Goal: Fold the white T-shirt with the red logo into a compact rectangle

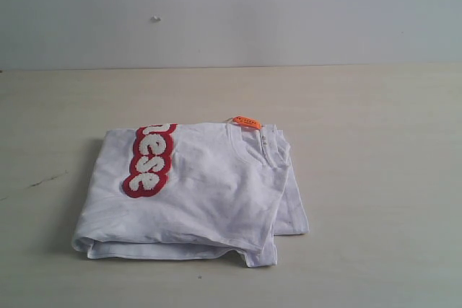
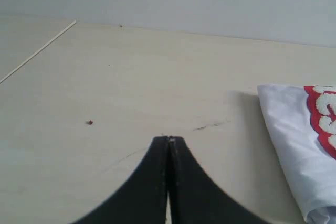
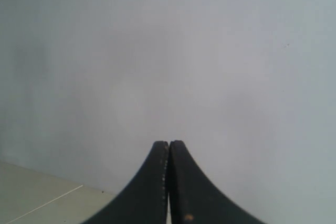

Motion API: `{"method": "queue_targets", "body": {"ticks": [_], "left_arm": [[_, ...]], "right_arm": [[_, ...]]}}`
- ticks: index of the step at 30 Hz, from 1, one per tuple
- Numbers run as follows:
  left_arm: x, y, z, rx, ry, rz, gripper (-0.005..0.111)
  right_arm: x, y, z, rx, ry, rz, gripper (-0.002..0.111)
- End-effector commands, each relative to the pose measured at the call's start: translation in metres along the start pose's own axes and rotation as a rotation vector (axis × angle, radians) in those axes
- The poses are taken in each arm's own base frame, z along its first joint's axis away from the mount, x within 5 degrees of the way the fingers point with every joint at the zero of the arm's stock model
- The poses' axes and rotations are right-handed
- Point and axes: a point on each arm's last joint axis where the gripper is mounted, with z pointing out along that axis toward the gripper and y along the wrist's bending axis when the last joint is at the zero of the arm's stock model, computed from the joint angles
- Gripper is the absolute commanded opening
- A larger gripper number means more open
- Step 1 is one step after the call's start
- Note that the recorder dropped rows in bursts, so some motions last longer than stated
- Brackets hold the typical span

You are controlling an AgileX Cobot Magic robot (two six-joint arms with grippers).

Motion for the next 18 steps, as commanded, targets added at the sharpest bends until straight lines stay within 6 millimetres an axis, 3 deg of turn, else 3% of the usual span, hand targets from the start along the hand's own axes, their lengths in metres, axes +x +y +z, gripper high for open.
{"method": "queue_targets", "body": {"ticks": [1, 12, 17, 18], "left_arm": [[0.0, 0.0, 0.0, 0.002, -0.005, -0.011, 0.0], [0.0, 0.0, 0.0, 0.002, -0.005, -0.011, 0.0], [0.0, 0.0, 0.0, 0.002, -0.005, -0.011, 0.0], [0.0, 0.0, 0.0, 0.002, -0.005, -0.011, 0.0]], "right_arm": [[0.001, 0.0, 0.0, -0.001, 0.001, -0.004, 0.0], [-0.007, -0.002, -0.01, 0.065, -0.077, -0.071, 0.0], [-0.016, -0.001, -0.027, 0.117, -0.183, -0.093, 0.0], [-0.017, 0.003, -0.038, 0.125, -0.211, -0.143, 0.0]]}}
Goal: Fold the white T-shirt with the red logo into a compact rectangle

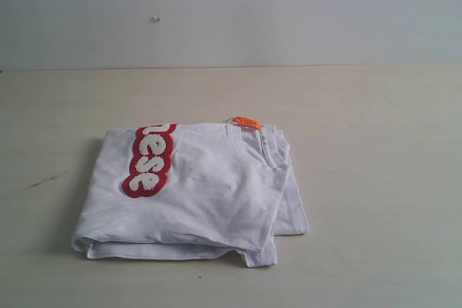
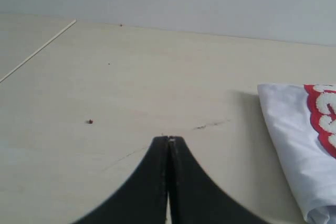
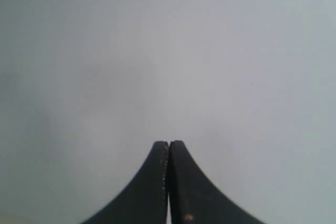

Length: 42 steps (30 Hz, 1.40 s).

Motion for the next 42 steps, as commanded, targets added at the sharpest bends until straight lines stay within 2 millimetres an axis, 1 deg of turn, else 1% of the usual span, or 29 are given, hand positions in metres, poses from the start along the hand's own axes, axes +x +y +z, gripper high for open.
{"method": "queue_targets", "body": {"ticks": [1, 4, 6, 10, 13, 15, 17, 19, 20, 24, 25, 28, 32, 33, 35, 42], "left_arm": [[0.0, 0.0, 0.0, 0.003, -0.007, -0.011, 0.0], [0.0, 0.0, 0.0, 0.003, -0.007, -0.011, 0.0], [0.0, 0.0, 0.0, 0.003, -0.007, -0.011, 0.0], [0.0, 0.0, 0.0, 0.002, -0.003, -0.011, 0.0], [0.0, 0.0, 0.0, 0.002, -0.003, -0.011, 0.0], [0.0, 0.0, 0.0, 0.002, -0.003, -0.011, 0.0], [0.0, 0.0, 0.0, 0.002, -0.003, -0.011, 0.0], [0.0, 0.0, 0.0, 0.002, -0.003, -0.011, 0.0], [0.0, 0.0, 0.0, 0.002, -0.003, -0.011, 0.0], [0.0, 0.0, 0.0, 0.002, -0.001, -0.011, 0.0], [0.0, 0.0, 0.0, 0.002, -0.001, -0.011, 0.0], [0.0, 0.0, 0.0, 0.002, -0.001, -0.011, 0.0], [0.0, 0.0, 0.0, 0.002, -0.001, -0.011, 0.0], [0.0, 0.0, 0.0, 0.002, -0.001, -0.011, 0.0], [0.0, 0.0, 0.0, 0.002, -0.001, -0.011, 0.0], [0.0, 0.0, 0.0, 0.002, -0.001, -0.011, 0.0]], "right_arm": [[-0.01, 0.003, -0.025, 0.046, -0.096, -0.102, 0.0], [-0.012, 0.004, -0.04, 0.08, -0.122, -0.142, 0.0], [-0.013, 0.0, -0.055, 0.156, -0.141, -0.154, 0.0], [-0.013, -0.009, -0.057, 0.263, -0.148, -0.115, 0.0], [-0.011, -0.01, -0.055, 0.257, -0.189, -0.163, 0.0], [0.003, -0.011, -0.048, 0.228, -0.285, -0.231, 0.0], [0.014, -0.012, -0.044, 0.224, -0.273, -0.264, 0.0], [0.031, -0.015, -0.04, 0.231, -0.223, -0.27, 0.0], [0.044, -0.018, -0.037, 0.249, -0.184, -0.274, 0.0], [0.081, -0.027, -0.034, 0.331, -0.08, -0.288, 0.0], [0.096, -0.03, -0.033, 0.352, -0.041, -0.279, 0.0], [0.122, -0.035, -0.034, 0.355, 0.013, -0.238, 0.0], [0.163, -0.04, -0.039, 0.361, 0.115, -0.175, 0.0], [0.163, -0.04, -0.039, 0.363, 0.112, -0.164, 0.0], [0.173, -0.043, -0.042, 0.396, 0.219, -0.118, 0.0], [0.19, -0.047, -0.049, 0.447, 0.413, -0.048, 0.0]]}}
